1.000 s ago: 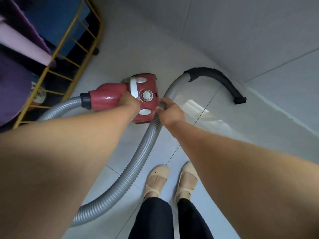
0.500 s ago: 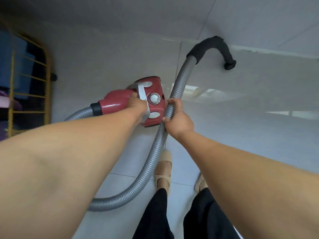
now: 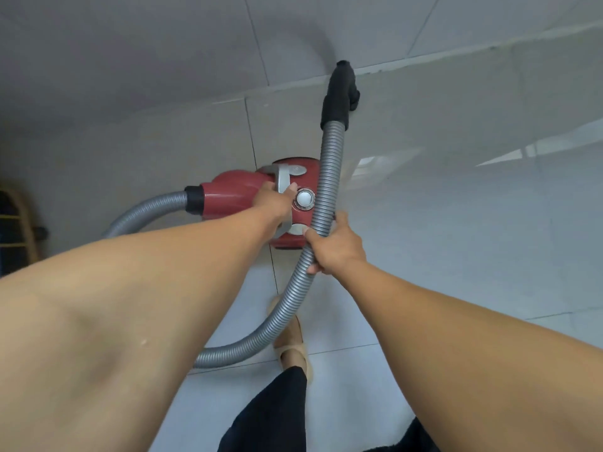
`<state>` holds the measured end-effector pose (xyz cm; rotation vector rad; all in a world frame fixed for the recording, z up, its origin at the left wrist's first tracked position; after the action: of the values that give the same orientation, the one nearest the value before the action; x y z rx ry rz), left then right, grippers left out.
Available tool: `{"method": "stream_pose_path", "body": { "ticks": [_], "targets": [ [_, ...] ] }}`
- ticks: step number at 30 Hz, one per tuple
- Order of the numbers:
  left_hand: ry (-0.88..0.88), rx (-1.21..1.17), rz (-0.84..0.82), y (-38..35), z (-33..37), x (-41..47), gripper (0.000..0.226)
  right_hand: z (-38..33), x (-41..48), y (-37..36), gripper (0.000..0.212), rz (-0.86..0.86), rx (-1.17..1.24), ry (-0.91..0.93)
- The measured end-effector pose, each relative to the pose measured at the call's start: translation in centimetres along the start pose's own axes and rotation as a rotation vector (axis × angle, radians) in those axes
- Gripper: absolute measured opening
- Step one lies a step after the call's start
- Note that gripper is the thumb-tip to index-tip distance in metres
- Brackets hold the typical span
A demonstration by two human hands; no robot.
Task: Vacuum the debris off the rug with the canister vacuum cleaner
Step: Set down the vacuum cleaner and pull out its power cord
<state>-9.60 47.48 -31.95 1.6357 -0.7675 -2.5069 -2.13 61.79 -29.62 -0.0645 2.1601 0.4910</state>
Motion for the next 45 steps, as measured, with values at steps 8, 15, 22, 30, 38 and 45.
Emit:
{"method": "stream_pose_path", "body": {
  "ticks": [8,15,22,30,38,45],
  "targets": [
    [-0.007,0.047,-0.069,-11.2,4.5,-4.4,0.040,5.3,-0.3,9.3,0.029,0.142,0.193,-0.056],
    [0.031,0.002,-0.078,-20.9,5.6,-8.1,0.033,13.1,-0.8,21.2,0.029,0.232,0.279,-0.151],
    [0.041,-0.039,-0.103,-32.1,8.7,-12.3,0.041,19.3,-0.7,33.0,0.029,0.215,0.352,-0.144],
    [0.023,-0.135,-0.170,-45.2,16.7,-16.8,0.049,24.0,0.2,46.2,0.031,0.227,0.522,-0.133],
    [-0.033,-0.099,-0.215,-56.5,24.5,-19.7,0.056,26.1,4.8,58.1,0.032,0.296,0.638,-0.134],
    [-0.052,0.003,-0.201,-65.1,32.8,-20.9,0.056,27.7,9.9,69.3,0.036,0.319,0.617,-0.142]
  ]
}}
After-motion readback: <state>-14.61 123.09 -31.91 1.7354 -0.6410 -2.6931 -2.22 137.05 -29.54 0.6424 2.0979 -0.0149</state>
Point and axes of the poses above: each hand's wrist, its own x-axis towards the middle knuckle, its own y-axis out of the back of the hand, z = x × y, the point moved 8 cm from there along x, towards the middle knuckle, and after that the axes turned 6 degrees about y, right-handed, at the moved point
